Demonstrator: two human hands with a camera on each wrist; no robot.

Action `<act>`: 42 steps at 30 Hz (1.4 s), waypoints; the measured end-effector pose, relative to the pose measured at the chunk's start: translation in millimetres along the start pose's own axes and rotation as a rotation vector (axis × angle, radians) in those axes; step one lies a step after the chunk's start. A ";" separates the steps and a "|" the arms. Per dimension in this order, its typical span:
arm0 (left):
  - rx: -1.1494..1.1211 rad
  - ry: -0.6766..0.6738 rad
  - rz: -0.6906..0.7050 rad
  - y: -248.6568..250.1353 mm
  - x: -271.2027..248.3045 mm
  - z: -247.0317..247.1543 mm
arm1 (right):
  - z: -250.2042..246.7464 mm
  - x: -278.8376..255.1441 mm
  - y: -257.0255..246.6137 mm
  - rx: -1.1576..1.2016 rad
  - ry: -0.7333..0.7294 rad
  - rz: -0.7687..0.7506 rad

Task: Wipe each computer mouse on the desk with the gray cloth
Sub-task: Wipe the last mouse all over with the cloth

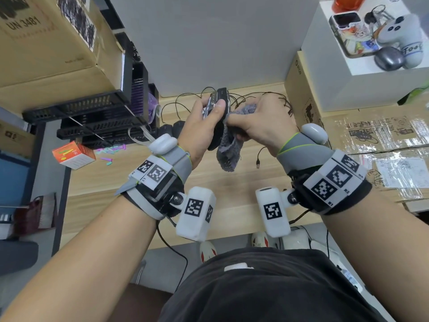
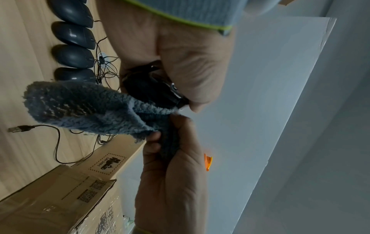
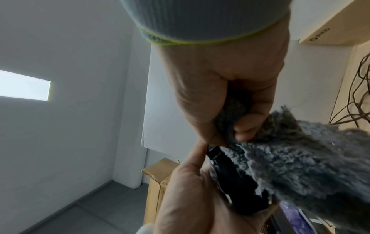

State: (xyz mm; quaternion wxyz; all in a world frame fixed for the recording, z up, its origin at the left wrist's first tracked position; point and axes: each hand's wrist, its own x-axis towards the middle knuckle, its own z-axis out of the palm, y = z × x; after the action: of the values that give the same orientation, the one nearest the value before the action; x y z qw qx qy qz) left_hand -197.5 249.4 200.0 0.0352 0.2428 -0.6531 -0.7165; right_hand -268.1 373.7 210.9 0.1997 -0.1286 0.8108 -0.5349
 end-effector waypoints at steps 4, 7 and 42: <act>-0.010 -0.003 -0.017 -1.4 4.5 -1.2 | 3.1 -1.2 6.6 -0.068 0.089 -0.143; -0.068 0.012 -0.039 0.7 8.2 -0.2 | 2.2 -6.9 6.6 -0.073 0.113 -0.281; 0.002 0.046 -0.080 5.2 7.9 2.9 | 2.6 -2.4 15.0 -0.513 0.109 -0.619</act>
State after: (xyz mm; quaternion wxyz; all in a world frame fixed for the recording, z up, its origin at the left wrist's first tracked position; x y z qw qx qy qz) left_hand -207.0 248.4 202.6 0.0211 0.2850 -0.6424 -0.7111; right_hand -264.7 378.5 196.6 -0.0527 -0.3838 0.8504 -0.3559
